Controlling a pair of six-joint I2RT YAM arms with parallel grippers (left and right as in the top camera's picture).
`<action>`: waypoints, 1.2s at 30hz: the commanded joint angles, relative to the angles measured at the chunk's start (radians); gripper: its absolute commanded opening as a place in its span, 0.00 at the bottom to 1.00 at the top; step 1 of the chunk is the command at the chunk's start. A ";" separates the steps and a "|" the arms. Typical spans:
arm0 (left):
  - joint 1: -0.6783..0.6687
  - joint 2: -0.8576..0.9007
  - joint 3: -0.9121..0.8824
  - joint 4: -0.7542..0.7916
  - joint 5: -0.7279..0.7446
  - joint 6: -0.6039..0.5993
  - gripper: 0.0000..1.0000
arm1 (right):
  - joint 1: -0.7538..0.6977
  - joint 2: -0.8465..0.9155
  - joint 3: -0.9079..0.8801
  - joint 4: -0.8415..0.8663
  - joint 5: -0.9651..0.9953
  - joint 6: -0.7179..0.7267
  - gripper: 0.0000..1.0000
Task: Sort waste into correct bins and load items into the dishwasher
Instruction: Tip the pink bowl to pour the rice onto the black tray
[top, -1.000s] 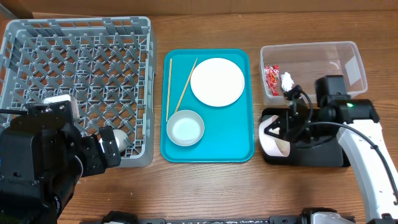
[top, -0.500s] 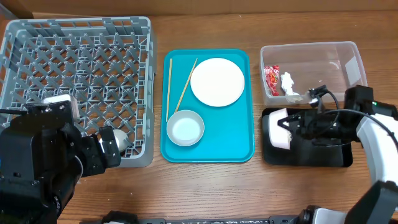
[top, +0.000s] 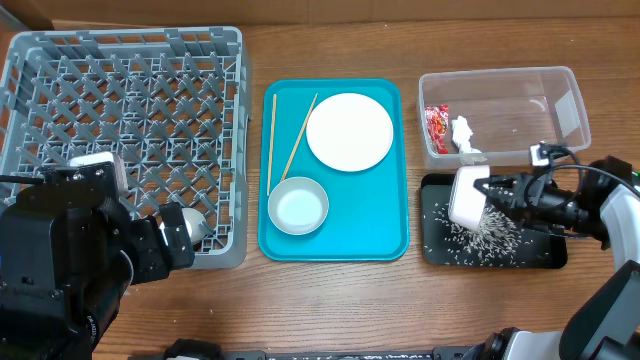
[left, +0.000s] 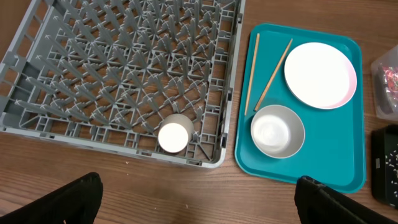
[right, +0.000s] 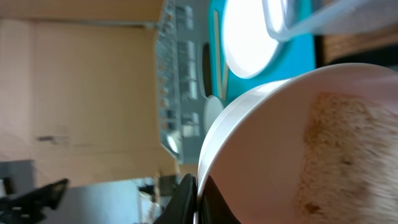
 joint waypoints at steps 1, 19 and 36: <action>-0.001 0.000 -0.003 0.002 -0.014 -0.013 1.00 | -0.037 0.000 -0.016 -0.002 -0.121 -0.018 0.04; -0.001 0.000 -0.003 0.002 -0.014 -0.013 1.00 | -0.157 0.000 -0.021 -0.092 -0.171 -0.014 0.04; -0.001 0.000 -0.003 0.002 -0.014 -0.013 1.00 | -0.138 0.003 -0.021 -0.262 -0.201 -0.366 0.04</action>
